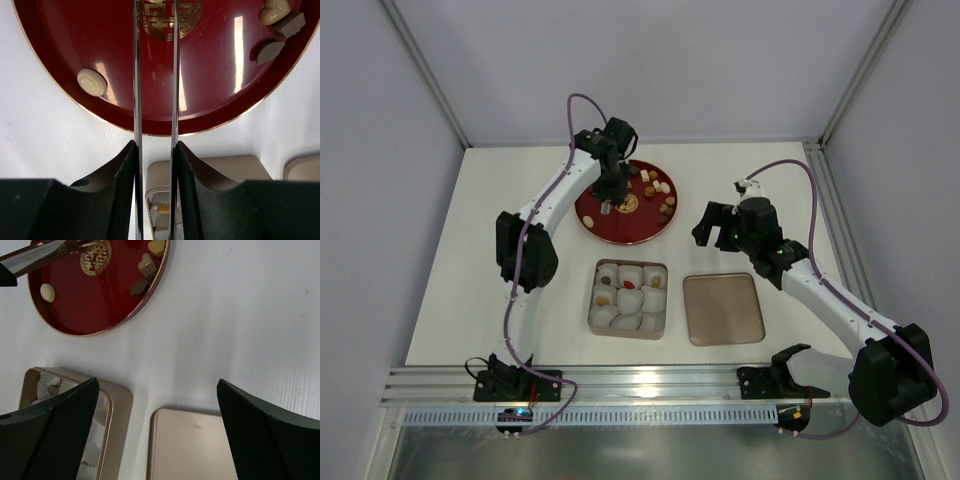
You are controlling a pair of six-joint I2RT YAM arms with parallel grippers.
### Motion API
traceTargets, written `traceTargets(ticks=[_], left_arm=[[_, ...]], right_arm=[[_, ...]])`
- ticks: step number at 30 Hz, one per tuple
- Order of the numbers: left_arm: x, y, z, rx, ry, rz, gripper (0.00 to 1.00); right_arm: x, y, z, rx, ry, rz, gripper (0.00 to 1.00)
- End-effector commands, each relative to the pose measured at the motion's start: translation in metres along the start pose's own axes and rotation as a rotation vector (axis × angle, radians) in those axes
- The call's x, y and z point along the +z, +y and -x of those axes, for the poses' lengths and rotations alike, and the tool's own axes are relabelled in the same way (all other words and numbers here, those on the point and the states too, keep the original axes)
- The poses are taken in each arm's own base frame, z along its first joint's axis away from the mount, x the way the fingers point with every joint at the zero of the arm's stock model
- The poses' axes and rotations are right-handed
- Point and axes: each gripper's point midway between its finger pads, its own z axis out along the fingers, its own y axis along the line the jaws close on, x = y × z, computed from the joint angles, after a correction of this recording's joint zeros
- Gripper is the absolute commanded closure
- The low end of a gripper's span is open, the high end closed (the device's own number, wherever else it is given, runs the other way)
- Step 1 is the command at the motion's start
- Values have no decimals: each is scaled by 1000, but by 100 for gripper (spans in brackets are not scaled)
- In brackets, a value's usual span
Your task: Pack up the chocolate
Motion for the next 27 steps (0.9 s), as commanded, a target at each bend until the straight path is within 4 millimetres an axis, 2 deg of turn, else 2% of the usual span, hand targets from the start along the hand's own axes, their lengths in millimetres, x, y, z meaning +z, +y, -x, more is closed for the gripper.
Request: traceTargets(ticks=[1, 11, 27], left_arm=[[-9, -1, 13, -5, -57, -19, 66], [-27, -1, 19, -11, -87, -33, 71], [-50, -2, 7, -23, -92, -71, 72]], right_arm=[[-7, 9, 24, -16, -66, 25, 1], [-8, 10, 27, -18, -71, 24, 0], [-5, 9, 24, -6, -65, 26, 0]])
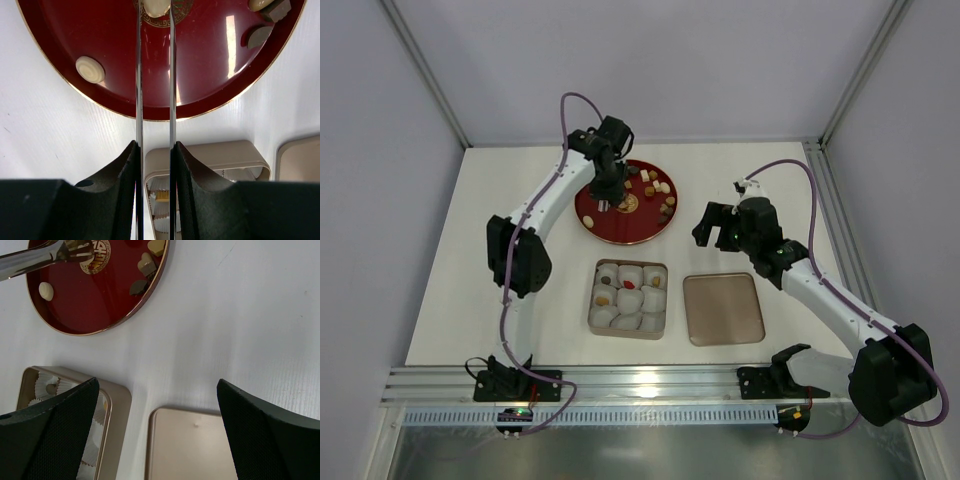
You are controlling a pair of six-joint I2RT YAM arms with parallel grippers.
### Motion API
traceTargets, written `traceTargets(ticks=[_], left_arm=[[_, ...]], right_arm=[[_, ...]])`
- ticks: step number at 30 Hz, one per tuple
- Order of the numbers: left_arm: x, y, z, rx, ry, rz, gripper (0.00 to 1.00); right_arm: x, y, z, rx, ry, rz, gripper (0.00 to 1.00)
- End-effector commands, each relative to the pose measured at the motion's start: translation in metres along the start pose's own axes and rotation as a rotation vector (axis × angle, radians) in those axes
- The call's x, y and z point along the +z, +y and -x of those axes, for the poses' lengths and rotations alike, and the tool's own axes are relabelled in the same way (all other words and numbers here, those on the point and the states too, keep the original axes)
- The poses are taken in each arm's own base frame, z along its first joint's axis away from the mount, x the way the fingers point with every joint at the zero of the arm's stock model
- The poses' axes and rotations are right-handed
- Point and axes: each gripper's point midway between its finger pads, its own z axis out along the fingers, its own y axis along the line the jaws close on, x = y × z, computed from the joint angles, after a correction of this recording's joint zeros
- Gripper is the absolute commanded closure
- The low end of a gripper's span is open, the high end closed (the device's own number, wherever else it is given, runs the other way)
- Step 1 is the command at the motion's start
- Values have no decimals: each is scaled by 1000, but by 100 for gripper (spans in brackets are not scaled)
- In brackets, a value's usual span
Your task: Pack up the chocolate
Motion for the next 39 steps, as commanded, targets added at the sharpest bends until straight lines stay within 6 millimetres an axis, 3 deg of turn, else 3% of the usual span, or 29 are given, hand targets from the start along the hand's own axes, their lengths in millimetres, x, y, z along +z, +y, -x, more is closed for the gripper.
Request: traceTargets(ticks=[1, 13, 26, 39], left_arm=[[-30, -2, 11, -22, -80, -41, 72], [-38, -1, -7, -29, -62, -63, 72], [-71, -6, -29, -24, -81, -107, 72], [-103, -20, -73, -4, -78, -153, 72]], right_arm=[[-5, 10, 24, 6, -69, 28, 0], [0, 9, 21, 10, -65, 26, 0], [7, 7, 18, 21, -56, 23, 0], [11, 8, 18, 30, -56, 23, 0]])
